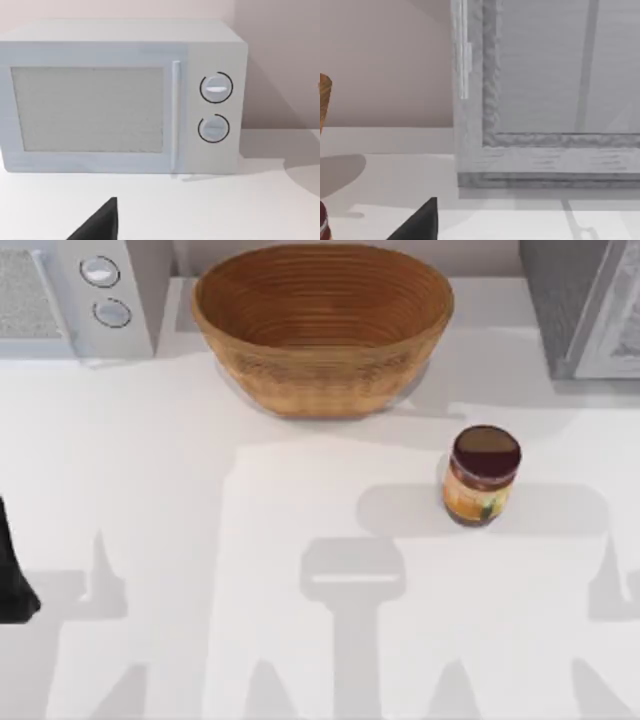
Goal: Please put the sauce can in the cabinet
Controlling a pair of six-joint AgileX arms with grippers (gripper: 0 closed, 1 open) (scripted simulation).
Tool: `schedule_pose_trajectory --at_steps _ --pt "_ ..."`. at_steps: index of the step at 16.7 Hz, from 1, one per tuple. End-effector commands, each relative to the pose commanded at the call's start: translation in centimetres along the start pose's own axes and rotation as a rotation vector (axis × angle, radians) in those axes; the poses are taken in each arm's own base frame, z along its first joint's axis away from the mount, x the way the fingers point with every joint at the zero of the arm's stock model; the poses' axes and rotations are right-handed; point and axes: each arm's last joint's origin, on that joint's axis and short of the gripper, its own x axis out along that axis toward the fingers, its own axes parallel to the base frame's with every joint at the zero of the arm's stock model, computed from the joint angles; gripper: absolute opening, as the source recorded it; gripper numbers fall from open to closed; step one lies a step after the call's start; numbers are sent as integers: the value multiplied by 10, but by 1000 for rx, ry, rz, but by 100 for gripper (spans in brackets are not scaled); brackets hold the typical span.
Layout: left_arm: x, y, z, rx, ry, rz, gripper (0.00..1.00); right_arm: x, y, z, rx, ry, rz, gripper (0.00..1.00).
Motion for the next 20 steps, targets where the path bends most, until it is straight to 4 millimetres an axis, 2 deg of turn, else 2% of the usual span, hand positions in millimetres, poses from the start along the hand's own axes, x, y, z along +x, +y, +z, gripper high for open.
schedule_pose_trajectory --at_steps 5,8,11,14,16,18,20 --pt "0 0 0 0 0 0 100 1 0 8 -50 23 19 100" --pt "0 0 0 0 0 0 100 6 0 26 -186 94 79 100" --pt "0 0 0 0 0 0 100 22 -1 49 -394 198 194 100" --pt "0 0 0 0 0 0 100 52 -5 72 -587 290 369 100" --pt "0 0 0 0 0 0 100 78 -9 84 -674 331 514 100" --pt "0 0 0 0 0 0 100 110 -15 90 -733 353 674 100" --pt "0 0 0 0 0 0 100 144 -22 87 -753 353 839 100"
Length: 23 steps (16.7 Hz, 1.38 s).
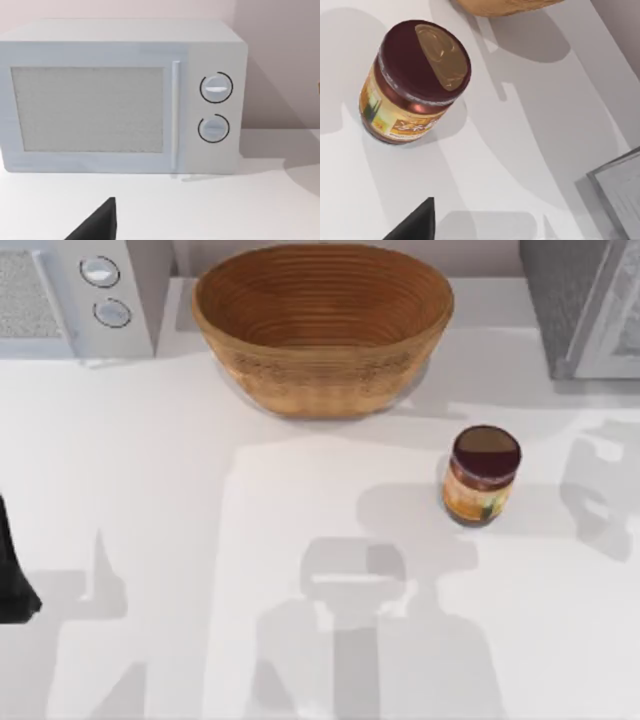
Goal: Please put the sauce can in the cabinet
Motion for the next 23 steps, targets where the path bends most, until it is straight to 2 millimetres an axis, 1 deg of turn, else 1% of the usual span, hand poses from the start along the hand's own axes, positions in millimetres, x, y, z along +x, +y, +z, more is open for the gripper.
schedule_pose_trajectory --at_steps 2,4,7,9,11,14,16,19,21,23 --pt "0 0 0 0 0 0 100 23 -24 -15 -29 -68 137 100" --pt "0 0 0 0 0 0 100 50 -42 -36 -29 -157 257 100" --pt "0 0 0 0 0 0 100 92 -54 -73 27 -308 394 100" --pt "0 0 0 0 0 0 100 118 -52 -97 89 -402 457 100" --pt "0 0 0 0 0 0 100 142 -45 -118 156 -484 501 100" --pt "0 0 0 0 0 0 100 173 -30 -137 236 -573 551 100" --pt "0 0 0 0 0 0 100 189 -20 -141 264 -609 579 100" --pt "0 0 0 0 0 0 100 208 -7 -140 268 -644 618 100" --pt "0 0 0 0 0 0 100 219 -1 -139 259 -663 635 100" --pt "0 0 0 0 0 0 100 225 3 -138 249 -675 644 100"
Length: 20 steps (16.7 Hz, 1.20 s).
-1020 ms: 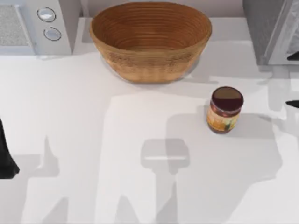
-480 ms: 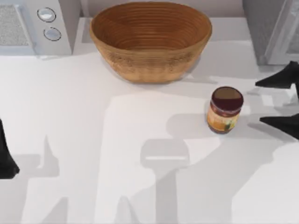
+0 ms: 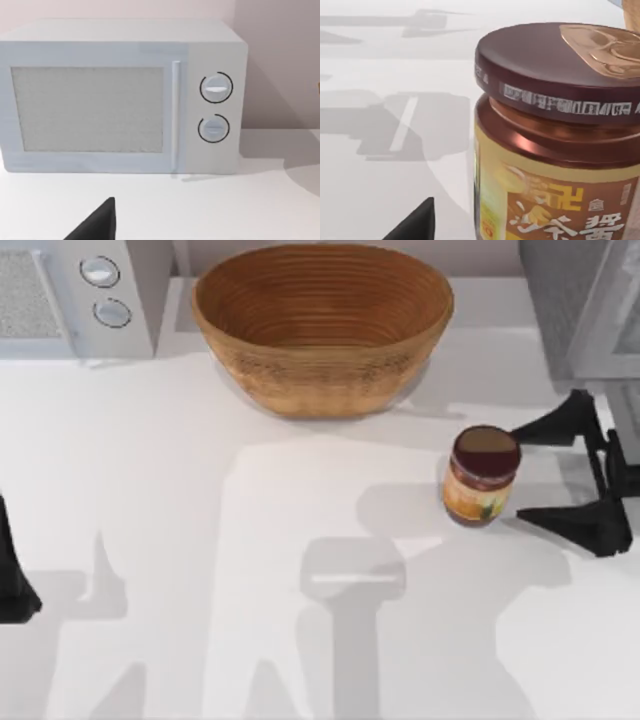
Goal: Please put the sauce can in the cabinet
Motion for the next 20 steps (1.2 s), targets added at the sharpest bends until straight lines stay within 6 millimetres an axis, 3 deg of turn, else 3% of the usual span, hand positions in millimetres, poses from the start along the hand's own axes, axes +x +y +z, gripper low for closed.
schedule_pose_trajectory --at_steps 7,20 --pt "0 0 0 0 0 0 100 -3 0 4 -10 2 -9 100" --pt "0 0 0 0 0 0 100 34 -5 -26 -1 1 1 100"
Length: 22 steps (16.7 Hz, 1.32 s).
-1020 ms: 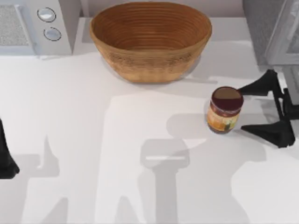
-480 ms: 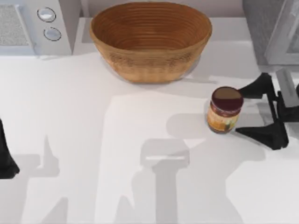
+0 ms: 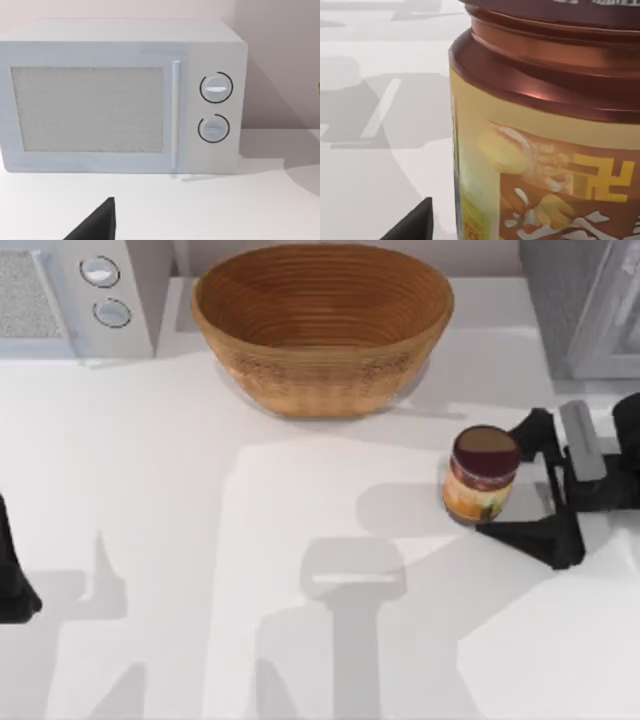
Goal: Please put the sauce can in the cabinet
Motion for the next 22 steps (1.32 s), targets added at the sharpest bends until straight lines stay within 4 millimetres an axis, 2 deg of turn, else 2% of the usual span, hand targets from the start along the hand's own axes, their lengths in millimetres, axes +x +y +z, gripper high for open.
schedule_pose_trajectory --at_steps 4,9,16,22 --pt "0 0 0 0 0 0 100 12 1 5 -1 0 0 100" --pt "0 0 0 0 0 0 100 24 4 22 1 -1 0 100" --pt "0 0 0 0 0 0 100 26 5 26 1 -1 -1 100" --pt "0 0 0 0 0 0 100 26 5 26 1 -1 -1 55"
